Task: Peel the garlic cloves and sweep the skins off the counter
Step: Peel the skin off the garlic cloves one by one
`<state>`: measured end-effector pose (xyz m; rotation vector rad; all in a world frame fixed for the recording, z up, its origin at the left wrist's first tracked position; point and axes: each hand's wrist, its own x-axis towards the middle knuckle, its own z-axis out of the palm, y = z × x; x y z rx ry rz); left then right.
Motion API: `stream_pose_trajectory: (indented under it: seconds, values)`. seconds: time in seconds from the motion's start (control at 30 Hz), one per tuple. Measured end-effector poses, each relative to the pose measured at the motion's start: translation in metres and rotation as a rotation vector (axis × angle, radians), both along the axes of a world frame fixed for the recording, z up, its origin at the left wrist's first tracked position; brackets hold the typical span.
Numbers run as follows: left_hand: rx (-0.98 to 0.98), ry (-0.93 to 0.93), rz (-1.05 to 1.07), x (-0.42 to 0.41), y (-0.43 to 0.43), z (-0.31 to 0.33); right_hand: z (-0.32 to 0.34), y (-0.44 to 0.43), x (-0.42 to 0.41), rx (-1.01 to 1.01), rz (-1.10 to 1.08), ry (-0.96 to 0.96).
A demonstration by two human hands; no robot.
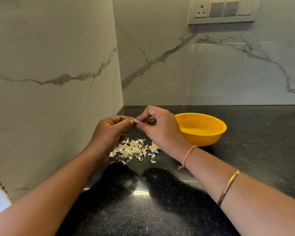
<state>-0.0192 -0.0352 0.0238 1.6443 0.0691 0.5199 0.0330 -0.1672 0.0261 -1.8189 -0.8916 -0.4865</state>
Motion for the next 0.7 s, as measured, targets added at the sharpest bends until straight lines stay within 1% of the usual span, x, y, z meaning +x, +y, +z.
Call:
stream_pose_trajectory:
  seconds: [0.2, 0.47, 0.7]
  values:
    - [-0.093, -0.004, 0.028, 0.0013, -0.0028, -0.0013, -0.0016, 0.0024, -0.003, 0.0, -0.006, -0.081]
    - [-0.122, 0.009, 0.005, 0.0015, -0.0027, -0.0005, 0.0004, -0.0002, -0.0009, 0.059, 0.015, 0.051]
    - [-0.125, 0.036, 0.001, 0.0013, -0.0023, 0.0001, -0.0001, -0.0003, -0.0015, 0.037, 0.013, 0.032]
